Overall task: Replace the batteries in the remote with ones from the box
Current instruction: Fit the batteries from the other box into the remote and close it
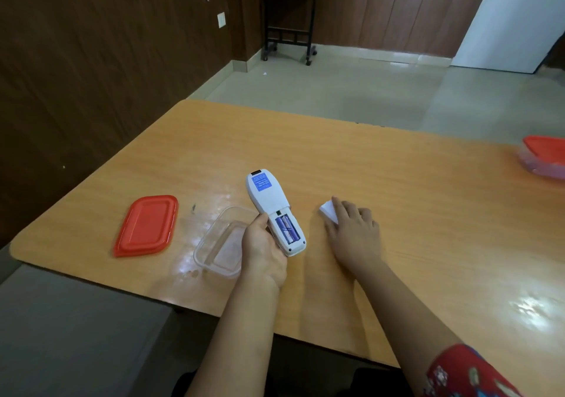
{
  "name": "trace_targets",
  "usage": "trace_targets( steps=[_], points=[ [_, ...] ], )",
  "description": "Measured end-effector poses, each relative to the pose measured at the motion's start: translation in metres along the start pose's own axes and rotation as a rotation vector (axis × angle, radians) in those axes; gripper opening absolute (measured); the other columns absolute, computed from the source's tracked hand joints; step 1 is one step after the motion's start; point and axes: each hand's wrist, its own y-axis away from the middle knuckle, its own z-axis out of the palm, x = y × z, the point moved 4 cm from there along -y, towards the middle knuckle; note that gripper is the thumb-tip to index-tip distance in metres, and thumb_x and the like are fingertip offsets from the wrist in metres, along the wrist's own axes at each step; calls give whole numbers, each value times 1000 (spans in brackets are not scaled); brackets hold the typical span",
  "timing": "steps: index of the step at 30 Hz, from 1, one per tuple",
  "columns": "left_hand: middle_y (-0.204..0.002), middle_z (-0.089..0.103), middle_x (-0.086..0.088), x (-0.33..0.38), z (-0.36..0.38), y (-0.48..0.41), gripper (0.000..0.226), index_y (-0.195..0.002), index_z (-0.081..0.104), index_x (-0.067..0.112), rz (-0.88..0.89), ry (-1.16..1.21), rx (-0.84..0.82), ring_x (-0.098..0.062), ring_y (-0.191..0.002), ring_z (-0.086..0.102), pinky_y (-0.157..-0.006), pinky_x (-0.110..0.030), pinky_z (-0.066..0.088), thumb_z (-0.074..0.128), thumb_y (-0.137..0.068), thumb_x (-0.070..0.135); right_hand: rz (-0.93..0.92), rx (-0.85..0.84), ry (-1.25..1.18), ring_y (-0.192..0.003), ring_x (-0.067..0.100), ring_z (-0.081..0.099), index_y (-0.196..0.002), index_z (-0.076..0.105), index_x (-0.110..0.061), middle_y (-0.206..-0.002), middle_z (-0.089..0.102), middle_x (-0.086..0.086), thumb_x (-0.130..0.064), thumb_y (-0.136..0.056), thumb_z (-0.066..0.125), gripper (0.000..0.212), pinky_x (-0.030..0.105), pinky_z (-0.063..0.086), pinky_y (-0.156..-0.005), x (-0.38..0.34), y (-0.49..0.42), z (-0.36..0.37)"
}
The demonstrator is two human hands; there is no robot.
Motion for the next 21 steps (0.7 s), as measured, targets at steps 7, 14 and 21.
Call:
trace_targets(
  steps=[7, 14, 21],
  points=[
    [-97, 66, -8, -5, 6, 2, 37, -128, 54, 5, 11, 1, -7, -19, -83, 63, -69, -33, 50, 35, -101, 21, 149, -15, -1125, -88, 14, 58, -116, 64, -27, -105, 67, -2, -31, -91, 58, 26, 26, 43, -73, -10, 28, -87],
    [-104, 66, -11, -6, 10, 10, 38, -129, 53, 2, 7, -19, -24, -22, -90, 64, -70, -33, 52, 35, -100, 19, -18, 75, -907, -88, 3, 60, -110, 62, -39, -102, 67, -23, -33, -80, 72, 33, 21, 46, -69, -22, 91, -86],
    [-86, 70, -6, -8, 15, 21, 42, -113, 62, 8, -43, -52, -106, -18, -75, 68, -64, -30, 54, 34, -100, 37, -252, 207, -490, -92, 10, 47, -121, 59, -35, -114, 62, -24, -29, -78, 71, 45, 7, 34, -75, -47, 87, -73]
  ],
)
